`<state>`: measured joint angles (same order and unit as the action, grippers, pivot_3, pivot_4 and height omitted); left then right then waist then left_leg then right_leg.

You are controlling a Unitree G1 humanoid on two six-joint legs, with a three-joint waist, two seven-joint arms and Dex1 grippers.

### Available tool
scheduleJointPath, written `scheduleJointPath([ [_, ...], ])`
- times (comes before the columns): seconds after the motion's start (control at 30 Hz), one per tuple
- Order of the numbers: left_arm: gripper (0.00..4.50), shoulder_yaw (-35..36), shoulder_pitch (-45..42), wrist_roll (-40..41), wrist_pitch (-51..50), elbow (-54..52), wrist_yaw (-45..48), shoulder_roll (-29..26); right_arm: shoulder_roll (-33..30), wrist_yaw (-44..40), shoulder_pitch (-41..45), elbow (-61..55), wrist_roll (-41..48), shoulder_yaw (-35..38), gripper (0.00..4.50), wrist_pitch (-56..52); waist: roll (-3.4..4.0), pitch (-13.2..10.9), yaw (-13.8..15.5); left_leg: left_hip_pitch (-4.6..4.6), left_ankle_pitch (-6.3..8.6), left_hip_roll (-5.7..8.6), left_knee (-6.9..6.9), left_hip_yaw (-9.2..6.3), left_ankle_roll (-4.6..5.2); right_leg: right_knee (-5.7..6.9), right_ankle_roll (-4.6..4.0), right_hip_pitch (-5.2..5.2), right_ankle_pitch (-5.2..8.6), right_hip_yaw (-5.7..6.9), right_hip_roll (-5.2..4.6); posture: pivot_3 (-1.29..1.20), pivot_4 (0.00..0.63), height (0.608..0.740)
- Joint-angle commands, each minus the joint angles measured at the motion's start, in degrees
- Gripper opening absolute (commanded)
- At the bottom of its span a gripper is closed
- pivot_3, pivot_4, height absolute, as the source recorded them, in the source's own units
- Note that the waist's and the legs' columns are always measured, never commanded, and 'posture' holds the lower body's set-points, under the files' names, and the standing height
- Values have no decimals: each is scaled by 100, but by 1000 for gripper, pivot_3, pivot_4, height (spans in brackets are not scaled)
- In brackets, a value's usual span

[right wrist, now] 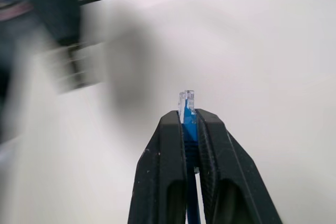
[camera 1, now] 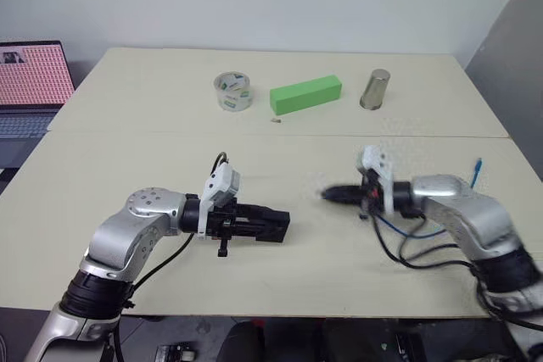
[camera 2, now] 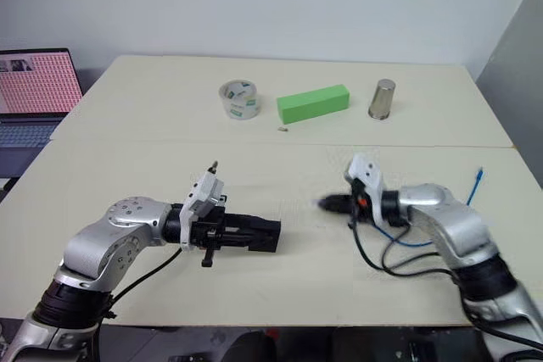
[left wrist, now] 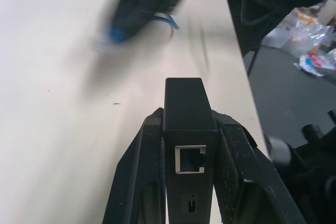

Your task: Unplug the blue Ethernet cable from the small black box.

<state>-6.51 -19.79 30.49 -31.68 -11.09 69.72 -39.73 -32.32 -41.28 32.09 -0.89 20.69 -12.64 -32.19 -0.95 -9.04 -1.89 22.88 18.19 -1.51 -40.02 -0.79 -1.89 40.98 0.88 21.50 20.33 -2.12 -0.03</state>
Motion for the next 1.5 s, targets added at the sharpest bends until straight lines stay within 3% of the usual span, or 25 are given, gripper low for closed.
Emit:
scheduleJointPath([
  [0.03,792,84,-10,-248,371,111,-286,135,349,1095,361,970,-958,208,25,941,1,-1,19,2,0,-1,3,1,-1,-2,0,3,0,0,0,0,150,740],
  [0.13,792,53,-56,-606,769,357,-670,361,669,1505,518,1628,-1195,344,924,1245,-1,0,28,13,-1,0,5,2,-2,-5,0,11,0,3,-2,0,150,740],
  [0.23,792,163,-117,-907,1110,658,-1147,607,704,1286,453,1445,-1085,485,1664,1212,0,0,19,16,-1,0,7,12,-2,-9,0,15,0,-2,-6,0,150,740],
  [0.37,792,494,-206,-1235,1624,1086,-1994,966,364,526,127,317,-598,643,2614,683,0,0,16,16,0,-3,6,12,-1,-2,0,19,0,-2,-5,0,150,740],
  [0.5,792,862,-426,-1836,2467,1838,-3217,1309,9,-468,-267,-1099,509,778,3504,-89,0,0,30,16,0,-4,5,10,0,-2,0,18,0,0,-4,0,150,740],
  [0.6,792,1125,-584,-2026,3073,2438,-3787,1490,-71,-760,-403,-1986,1305,876,4240,-654,-1,0,23,16,1,-4,6,7,1,-1,0,17,0,3,-4,0,150,740],
  [0.77,792,1479,-717,-2131,3805,3407,-4507,1769,87,-530,-262,-2216,1222,686,4240,-773,-6,3,24,13,1,-4,3,4,1,0,0,13,0,6,-3,0,150,740],
  [1.07,792,1497,-619,-2167,4194,4091,-4757,1956,78,-490,-278,-2262,1033,479,4240,-768,-8,5,37,14,0,1,2,4,0,-1,0,13,0,8,-10,0,150,740],
  [1.13,1497,1559,-550,-1961,3986,4028,-4643,2001,85,-469,-284,-2275,1010,489,4259,-794,-8,5,33,12,0,1,2,5,-1,2,0,13,0,8,-10,0,150,740],
  [1.4,3122,1510,-174,-1863,3432,3500,-4427,1891,162,-365,-258,-2259,1011,525,4259,-886,-8,5,22,12,0,0,2,4,-1,1,0,13,0,9,-9,0,150,740],
  [1.5,3285,1459,118,-1940,2874,2902,-4430,1695,118,-347,-304,-2267,955,525,4259,-866,-8,5,20,12,0,-1,2,3,-1,1,0,12,0,10,-9,0,150,740],
])
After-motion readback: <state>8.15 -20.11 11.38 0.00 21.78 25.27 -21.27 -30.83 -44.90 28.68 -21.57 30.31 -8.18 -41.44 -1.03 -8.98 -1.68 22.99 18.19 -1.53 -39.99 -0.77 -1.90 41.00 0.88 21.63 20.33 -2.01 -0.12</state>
